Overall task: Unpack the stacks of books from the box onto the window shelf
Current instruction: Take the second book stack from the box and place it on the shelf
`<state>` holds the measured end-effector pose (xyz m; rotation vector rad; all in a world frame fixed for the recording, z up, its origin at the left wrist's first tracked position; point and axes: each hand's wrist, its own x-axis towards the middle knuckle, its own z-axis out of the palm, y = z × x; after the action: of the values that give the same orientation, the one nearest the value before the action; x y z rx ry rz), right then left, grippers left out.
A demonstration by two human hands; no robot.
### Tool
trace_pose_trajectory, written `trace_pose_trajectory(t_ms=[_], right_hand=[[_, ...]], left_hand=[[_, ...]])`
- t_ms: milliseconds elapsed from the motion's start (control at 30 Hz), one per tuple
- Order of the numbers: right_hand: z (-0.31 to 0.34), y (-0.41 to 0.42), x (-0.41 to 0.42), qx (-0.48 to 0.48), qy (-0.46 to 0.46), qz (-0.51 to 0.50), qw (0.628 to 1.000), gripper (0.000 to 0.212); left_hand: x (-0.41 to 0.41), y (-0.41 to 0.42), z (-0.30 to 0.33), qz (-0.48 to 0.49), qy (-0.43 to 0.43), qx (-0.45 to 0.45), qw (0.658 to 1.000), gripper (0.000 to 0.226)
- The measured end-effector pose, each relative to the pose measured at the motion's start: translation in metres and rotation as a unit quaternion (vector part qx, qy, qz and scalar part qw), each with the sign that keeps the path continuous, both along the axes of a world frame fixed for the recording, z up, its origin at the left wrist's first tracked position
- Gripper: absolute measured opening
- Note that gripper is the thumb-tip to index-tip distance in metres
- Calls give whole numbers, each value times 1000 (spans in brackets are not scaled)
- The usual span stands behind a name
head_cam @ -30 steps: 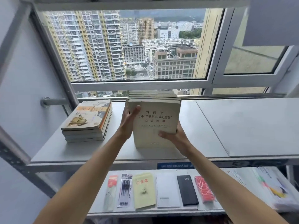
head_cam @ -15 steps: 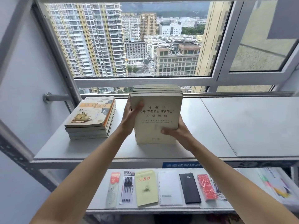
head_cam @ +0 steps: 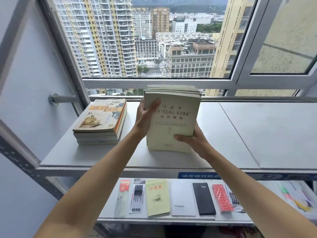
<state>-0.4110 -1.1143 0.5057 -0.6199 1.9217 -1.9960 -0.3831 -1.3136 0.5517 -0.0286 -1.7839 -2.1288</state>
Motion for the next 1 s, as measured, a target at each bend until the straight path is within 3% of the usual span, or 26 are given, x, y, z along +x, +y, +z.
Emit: trace_pose_trajectory(t_ms=[133, 267, 367, 500, 767, 1000], right_hand=[[27, -16, -10, -15, -54, 30, 998, 66], [46, -45, -26, 4, -153, 4, 988, 38], [45, -68, -33, 16, -224, -26, 974, 40], [34, -89, -36, 63, -261, -71, 961, 39], [24, -100, -47, 142, -205, -106, 963, 25], [25, -100, -50, 258, -117, -103, 954, 55]], left_hand=[[-28, -20, 24, -21, -93, 32, 995, 100], [-58, -51, 35, -13, -227, 18, 974, 69], [-70, -69, 34, -29, -272, -3, 962, 48], [-73, -82, 22, -27, -337, -32, 941, 41], [-85, -84, 2, 50, -395, -69, 915, 43], [-96, -94, -9, 118, -419, -186, 881, 84]])
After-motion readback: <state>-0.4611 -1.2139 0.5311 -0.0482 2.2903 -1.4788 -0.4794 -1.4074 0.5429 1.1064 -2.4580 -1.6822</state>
